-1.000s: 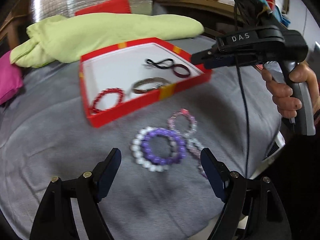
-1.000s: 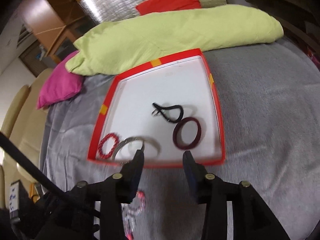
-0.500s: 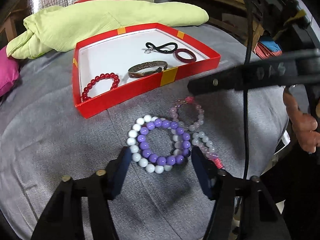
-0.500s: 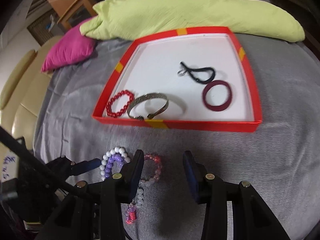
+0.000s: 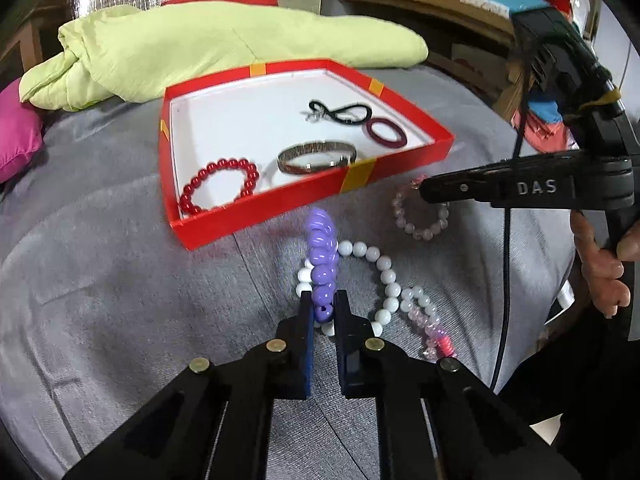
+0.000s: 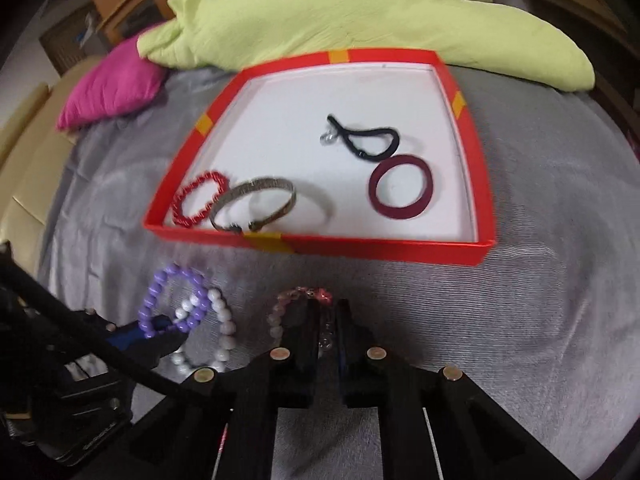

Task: Organize jewelry
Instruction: 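Grasp the purple bead bracelet with the left gripper while the right grasps the pink bead bracelet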

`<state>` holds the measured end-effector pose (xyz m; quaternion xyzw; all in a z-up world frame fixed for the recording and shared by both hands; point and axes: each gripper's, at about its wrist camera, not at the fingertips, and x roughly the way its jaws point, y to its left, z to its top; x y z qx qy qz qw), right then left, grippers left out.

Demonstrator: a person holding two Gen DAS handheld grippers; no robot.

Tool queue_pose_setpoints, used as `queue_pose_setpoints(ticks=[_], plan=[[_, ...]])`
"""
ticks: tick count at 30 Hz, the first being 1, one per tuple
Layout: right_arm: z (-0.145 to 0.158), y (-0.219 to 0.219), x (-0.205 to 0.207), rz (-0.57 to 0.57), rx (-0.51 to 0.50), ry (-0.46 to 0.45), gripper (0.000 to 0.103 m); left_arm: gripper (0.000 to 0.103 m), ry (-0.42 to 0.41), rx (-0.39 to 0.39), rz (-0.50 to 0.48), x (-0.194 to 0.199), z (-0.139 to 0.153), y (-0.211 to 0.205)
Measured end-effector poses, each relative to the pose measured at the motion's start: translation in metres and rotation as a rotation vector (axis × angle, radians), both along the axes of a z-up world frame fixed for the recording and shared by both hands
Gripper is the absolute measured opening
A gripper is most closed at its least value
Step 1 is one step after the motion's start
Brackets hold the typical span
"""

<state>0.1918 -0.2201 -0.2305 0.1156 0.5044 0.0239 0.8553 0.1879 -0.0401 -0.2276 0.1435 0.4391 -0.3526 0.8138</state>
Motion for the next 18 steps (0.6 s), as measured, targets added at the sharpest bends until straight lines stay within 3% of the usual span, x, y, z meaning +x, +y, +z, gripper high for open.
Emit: queue_pose_setpoints(ticks=[5, 18], plan=[[0.014, -0.017, -0.012, -0.046, 0.068, -0.026, 0.008, 0.01, -0.003, -0.023, 0.027, 0.006, 0.007, 0.005], [0.033, -0.041, -0.015, -0.112, 0.255, -0.081, 0.008, 0.01, -0.06, -0.108, -0.024, -0.007, 0.039, 0.008]])
